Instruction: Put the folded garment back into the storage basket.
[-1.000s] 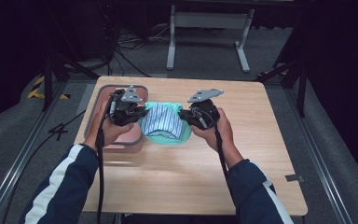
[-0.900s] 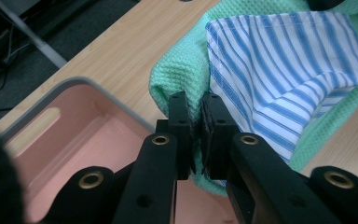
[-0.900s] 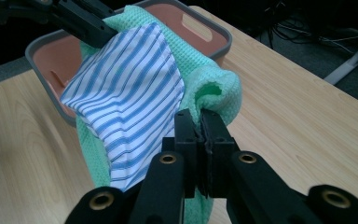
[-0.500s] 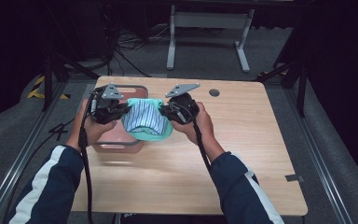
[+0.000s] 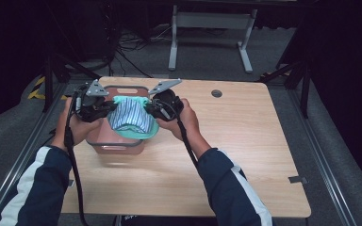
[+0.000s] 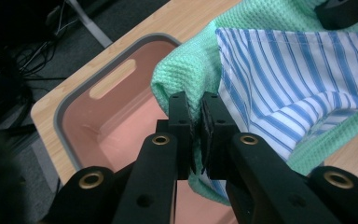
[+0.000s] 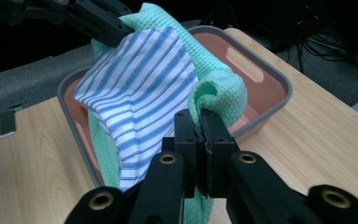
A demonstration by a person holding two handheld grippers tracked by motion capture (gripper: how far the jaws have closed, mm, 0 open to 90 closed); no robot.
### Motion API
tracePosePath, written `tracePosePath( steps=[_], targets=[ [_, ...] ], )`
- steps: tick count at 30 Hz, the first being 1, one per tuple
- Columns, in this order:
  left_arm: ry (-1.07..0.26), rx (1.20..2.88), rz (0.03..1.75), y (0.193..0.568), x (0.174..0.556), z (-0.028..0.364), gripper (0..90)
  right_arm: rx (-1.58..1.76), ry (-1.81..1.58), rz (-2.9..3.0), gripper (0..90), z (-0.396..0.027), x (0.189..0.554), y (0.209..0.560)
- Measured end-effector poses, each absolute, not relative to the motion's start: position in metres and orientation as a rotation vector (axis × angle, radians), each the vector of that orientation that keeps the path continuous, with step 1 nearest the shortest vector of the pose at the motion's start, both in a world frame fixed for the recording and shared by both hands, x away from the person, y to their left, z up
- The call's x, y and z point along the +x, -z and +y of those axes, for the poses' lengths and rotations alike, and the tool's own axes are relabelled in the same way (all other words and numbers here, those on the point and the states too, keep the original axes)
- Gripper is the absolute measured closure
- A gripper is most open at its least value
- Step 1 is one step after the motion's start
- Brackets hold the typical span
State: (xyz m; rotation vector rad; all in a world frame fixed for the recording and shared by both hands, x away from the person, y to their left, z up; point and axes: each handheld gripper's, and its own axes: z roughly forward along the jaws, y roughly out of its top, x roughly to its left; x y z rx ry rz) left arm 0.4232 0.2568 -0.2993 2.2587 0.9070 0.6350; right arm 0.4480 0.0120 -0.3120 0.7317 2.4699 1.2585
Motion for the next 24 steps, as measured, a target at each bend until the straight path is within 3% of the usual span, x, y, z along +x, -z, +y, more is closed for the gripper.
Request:
tracePosePath(
  steps=[24],
  targets=[
    [-0.647, 2.252, 1.039, 0.317, 0.426, 0.306, 84.0, 0.684, -1.247, 2.551, 86.6, 0.077, 0.465, 0.333]
  ],
)
